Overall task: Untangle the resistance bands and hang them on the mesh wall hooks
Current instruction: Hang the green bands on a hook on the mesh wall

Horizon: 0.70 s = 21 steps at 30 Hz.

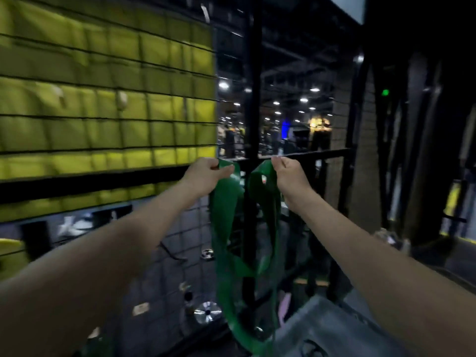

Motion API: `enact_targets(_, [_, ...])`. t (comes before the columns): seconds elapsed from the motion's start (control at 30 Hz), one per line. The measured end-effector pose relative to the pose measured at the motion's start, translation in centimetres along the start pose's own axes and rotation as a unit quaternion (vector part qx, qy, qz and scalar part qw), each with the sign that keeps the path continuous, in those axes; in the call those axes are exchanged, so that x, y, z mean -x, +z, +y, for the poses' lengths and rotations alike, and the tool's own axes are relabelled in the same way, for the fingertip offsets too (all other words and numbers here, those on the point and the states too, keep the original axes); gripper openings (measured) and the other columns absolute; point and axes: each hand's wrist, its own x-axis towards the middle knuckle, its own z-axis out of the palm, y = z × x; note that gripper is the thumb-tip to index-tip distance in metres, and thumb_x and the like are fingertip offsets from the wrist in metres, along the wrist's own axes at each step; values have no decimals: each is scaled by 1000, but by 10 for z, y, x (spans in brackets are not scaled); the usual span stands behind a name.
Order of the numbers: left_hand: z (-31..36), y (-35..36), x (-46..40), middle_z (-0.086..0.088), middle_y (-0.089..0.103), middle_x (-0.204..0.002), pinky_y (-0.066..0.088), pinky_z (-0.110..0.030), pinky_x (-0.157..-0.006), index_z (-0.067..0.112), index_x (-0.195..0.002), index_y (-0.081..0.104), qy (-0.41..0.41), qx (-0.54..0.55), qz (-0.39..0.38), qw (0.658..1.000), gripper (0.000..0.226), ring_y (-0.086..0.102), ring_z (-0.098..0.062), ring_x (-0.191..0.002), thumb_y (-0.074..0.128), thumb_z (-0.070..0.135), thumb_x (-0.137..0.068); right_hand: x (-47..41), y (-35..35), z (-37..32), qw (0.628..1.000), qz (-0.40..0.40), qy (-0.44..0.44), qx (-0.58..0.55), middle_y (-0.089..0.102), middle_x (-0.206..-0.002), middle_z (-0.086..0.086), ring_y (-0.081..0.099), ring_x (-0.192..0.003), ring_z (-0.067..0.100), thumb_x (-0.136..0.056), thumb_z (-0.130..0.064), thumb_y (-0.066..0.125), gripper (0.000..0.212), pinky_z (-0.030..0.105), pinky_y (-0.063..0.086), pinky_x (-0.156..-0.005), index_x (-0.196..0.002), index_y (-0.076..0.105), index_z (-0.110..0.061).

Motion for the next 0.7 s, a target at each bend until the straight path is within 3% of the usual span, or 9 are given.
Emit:
enact_targets(0.07, [2,-47,16,-10,59,-78,44,-32,-68,-1,-86,62,-18,11,48,999,63,56,-18,-72,71,57,-64,2,36,-22,999,-32,-9,-25,52,-75,12,48,-71,21,-100,-20,39,36,36,38,-63,-86,60,5])
enact_targets(0.17, [9,-103,41,-7,64,-85,42,-26,-64,8,-86,63,-43,16,101,994,28,59,-18,-78,66,36,-85,4,89,-52,996,-81,-20,-33,47,-63,3,44,-59,14,-98,-20,42,34,25,40,-55,-65,48,-16])
enact_targets(0.27, [7,-152,51,-9,65,-94,46,-25,-69,6,-91,64,-58,26,150,987,41,60,-22,-89,68,45,-80,11,136,-79,986,-143,0,-90,48,-67,11,45,-56,19,-95,-21,50,26,28,37,-51,-70,51,-11])
enact_targets(0.33, [5,-178,59,-6,65,-87,46,-22,-63,9,-90,64,-81,45,176,980,33,60,-21,-82,65,41,-84,21,164,-92,971,-201,25,-126,48,-51,3,45,-41,13,-92,-18,55,25,21,34,-40,-69,53,-8])
enact_targets(0.4, [3,-200,69,-9,66,-89,49,-24,-66,7,-103,64,-112,89,193,971,30,62,-22,-77,63,33,-87,32,190,-102,959,-244,35,-139,47,-44,-1,46,-38,10,-90,-13,58,26,17,34,-36,-64,53,-9])
enact_targets(0.57, [-15,-244,93,-10,64,-80,51,-30,-63,7,-89,61,-182,159,181,953,14,60,-23,-67,56,20,-91,60,258,-100,937,-326,45,-118,61,-66,7,56,-59,18,-90,-8,56,17,24,43,-50,-74,60,-5])
enact_targets(0.63, [-28,-258,103,-9,66,-78,51,-30,-58,5,-93,60,-200,167,182,948,11,62,-22,-65,56,15,-91,76,283,-94,918,-383,41,-91,63,-75,10,59,-67,20,-92,-5,52,18,29,48,-62,-76,61,-6])
enact_targets(0.7, [-39,-268,111,-10,64,-79,49,-29,-54,5,-94,57,-214,178,196,940,7,61,-21,-67,55,12,-92,90,302,-91,901,-427,43,-68,62,-76,10,58,-68,19,-93,-4,49,22,29,47,-64,-73,60,-7])
